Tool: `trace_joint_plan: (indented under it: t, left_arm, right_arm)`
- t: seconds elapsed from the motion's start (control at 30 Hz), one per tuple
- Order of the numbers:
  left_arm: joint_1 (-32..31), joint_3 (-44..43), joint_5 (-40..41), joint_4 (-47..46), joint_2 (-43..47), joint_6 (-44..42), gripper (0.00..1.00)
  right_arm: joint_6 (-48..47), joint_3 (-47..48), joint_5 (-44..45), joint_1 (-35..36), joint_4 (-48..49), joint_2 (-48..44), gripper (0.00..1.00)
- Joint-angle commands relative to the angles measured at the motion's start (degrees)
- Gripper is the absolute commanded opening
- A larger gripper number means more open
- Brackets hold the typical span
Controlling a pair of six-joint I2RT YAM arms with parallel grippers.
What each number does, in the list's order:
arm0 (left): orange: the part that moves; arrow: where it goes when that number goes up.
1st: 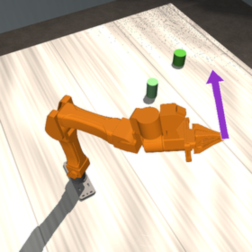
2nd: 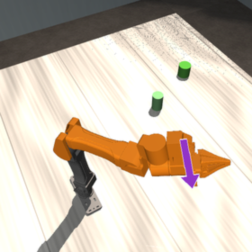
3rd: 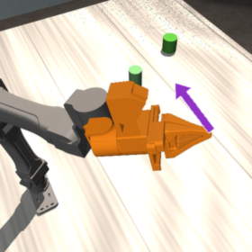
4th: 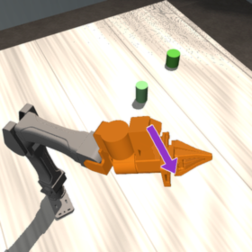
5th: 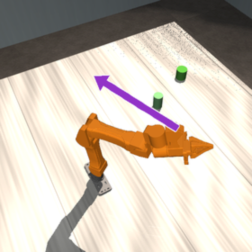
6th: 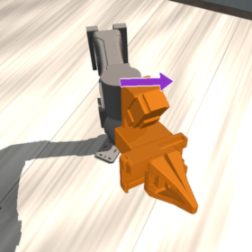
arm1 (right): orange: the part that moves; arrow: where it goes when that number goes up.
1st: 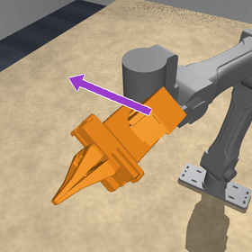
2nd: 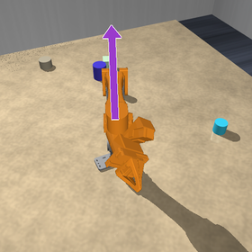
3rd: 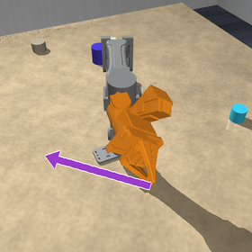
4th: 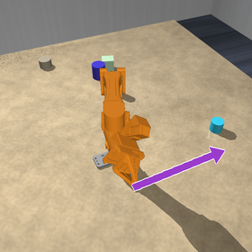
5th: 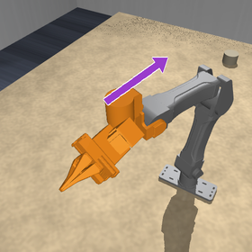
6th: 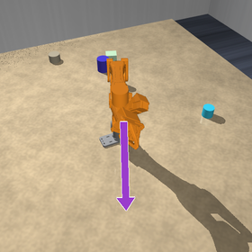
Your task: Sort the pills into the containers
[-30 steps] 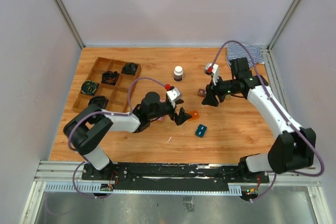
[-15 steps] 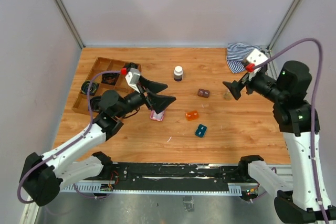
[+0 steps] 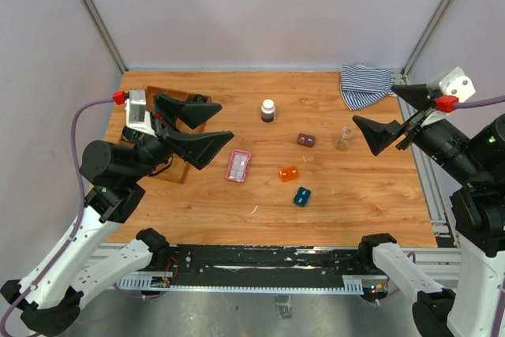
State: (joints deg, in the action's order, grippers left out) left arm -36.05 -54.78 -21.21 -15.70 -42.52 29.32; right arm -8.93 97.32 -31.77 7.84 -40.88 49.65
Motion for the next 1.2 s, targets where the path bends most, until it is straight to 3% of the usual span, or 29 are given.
trace_joint_plan:
  t: [0.0,0.37,1.17]
  left_arm:
    - [0.46,-2.63,0.91,6.90,0.80,-2.18,0.99]
    - [0.46,-4.26,1.65,13.10,2.01,-5.81,0.99]
    - [0.46,-1.48,4.31,15.64,1.92,-11.00,0.99]
  right_arm:
    - [6.62,3.02,3.07,-0.99,-2.66,0.76,0.98]
    - [5.29,2.27,3.04,-0.99,-2.11,1.57,0.98]
    - [2.66,-2.92,6.54,-1.05,-0.24,0.03,0.98]
